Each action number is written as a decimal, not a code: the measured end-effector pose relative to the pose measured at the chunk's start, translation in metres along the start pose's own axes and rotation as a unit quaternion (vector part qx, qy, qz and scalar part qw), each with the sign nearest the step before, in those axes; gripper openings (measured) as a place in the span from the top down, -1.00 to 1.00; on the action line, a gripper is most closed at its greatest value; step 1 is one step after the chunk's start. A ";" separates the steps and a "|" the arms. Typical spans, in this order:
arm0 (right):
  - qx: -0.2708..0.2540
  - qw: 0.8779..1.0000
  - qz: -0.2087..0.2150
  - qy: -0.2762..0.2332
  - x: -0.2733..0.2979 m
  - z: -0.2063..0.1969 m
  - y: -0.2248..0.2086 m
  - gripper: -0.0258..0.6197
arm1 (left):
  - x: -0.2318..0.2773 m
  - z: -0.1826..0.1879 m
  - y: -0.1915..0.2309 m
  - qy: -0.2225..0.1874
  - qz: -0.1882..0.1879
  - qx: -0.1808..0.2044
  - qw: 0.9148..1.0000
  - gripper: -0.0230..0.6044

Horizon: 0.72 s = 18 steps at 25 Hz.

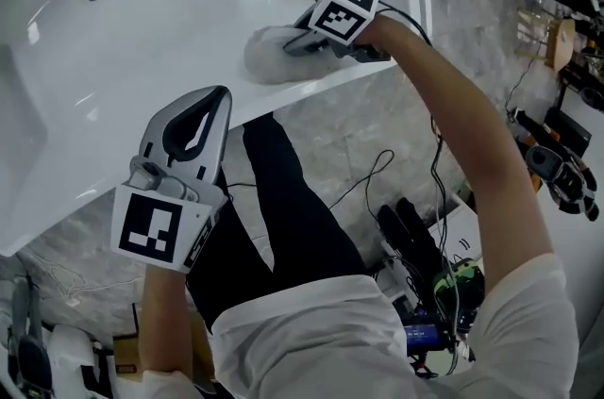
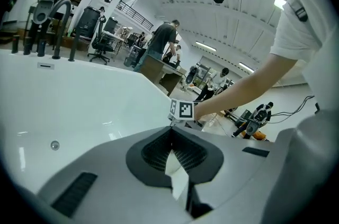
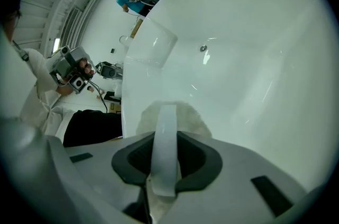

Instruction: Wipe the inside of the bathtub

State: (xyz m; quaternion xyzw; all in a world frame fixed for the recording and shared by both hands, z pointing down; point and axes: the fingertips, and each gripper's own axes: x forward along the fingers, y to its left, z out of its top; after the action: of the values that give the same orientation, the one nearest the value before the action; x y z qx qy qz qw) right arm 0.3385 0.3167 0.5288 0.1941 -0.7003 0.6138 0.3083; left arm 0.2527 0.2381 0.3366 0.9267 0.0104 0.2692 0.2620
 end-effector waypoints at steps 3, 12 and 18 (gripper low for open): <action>-0.014 1.000 -0.009 0.008 0.002 0.000 -0.002 0.64 | 0.005 0.000 -0.017 0.003 -0.009 0.001 1.000 0.90; -0.043 0.998 -0.032 0.038 0.006 -0.007 -0.014 0.64 | 0.007 0.014 -0.010 -0.017 0.025 -0.013 0.999 0.90; -0.091 0.994 -0.051 0.010 -0.014 -0.008 -0.005 0.64 | 0.010 0.024 -0.009 -0.019 0.054 -0.024 0.998 0.89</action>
State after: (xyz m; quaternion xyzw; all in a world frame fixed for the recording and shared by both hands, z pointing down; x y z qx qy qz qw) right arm 0.3534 0.3226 0.5241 0.1950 -0.7395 0.5325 0.3627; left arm 0.2747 0.2363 0.3198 0.9243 -0.0506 0.2656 0.2694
